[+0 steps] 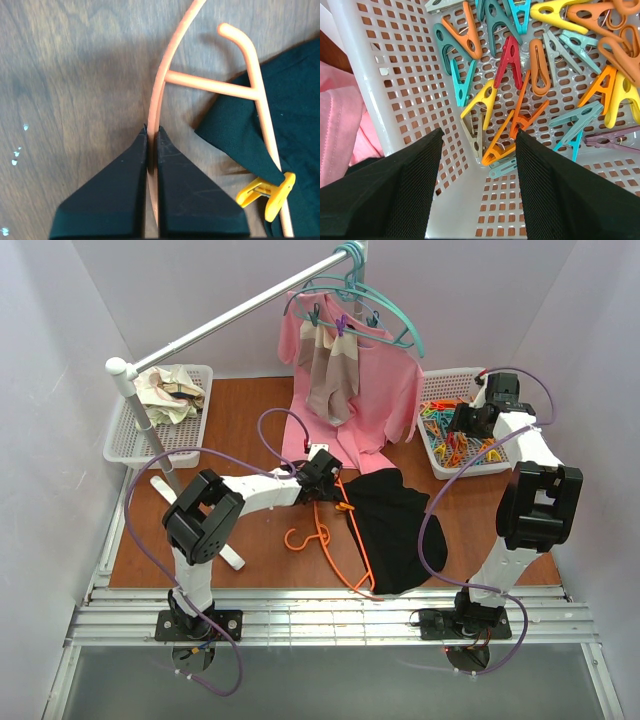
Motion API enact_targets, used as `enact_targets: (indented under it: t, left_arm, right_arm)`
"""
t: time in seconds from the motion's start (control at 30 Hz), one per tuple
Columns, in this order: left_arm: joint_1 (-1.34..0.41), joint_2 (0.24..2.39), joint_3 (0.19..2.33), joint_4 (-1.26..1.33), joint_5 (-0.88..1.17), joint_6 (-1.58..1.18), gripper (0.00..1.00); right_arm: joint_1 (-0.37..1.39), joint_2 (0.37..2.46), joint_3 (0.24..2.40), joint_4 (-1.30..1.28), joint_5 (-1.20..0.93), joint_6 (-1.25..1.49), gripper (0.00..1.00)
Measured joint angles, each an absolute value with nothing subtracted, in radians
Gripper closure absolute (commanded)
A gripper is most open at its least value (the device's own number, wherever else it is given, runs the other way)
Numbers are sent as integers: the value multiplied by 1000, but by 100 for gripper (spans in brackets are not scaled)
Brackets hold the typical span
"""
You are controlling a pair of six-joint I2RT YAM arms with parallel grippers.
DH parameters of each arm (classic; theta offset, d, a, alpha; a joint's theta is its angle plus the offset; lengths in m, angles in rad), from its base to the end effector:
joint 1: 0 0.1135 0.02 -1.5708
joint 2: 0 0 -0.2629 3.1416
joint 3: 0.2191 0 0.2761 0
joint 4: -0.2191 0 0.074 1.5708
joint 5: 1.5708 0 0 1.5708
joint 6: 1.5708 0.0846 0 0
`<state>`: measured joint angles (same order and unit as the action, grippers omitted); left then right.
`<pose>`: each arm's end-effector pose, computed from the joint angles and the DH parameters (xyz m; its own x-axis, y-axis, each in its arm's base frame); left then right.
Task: Clip the underwear to the hanger
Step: Move the underwear to the center of the board.
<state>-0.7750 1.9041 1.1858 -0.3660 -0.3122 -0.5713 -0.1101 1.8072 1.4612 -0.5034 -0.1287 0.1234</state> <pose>0.3187 -0.2758 0.0932 -0.8358 0.0984 -0.5401 0.1324 0.9909 -0.0244 0.4581 -0.0397 0.2156 -0.7376 0.2044 -0.6436 0.1164 0.9773 0.1769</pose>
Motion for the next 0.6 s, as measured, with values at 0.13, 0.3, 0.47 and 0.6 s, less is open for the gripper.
enact_targets:
  t: [0.13,0.3,0.47,0.6]
  left_arm:
    - [-774,1918,1204,-367,-313,-565,100]
    - [-764,1945,1238,-365,-317,-561,100]
    - [-735,1972,1272,-359,-313,-547,100]
    - [-694,2011,1322,-343,-292,-508,100]
  right_arm:
    - [-110,1808,1456,-504,-134,123,48]
    - [-110,1808,1456,-502,-136,123,48]
    - [-110,1813,1456,-499,-140,123,48]
    - [-110,1834,1456,-499,-147,124,48]
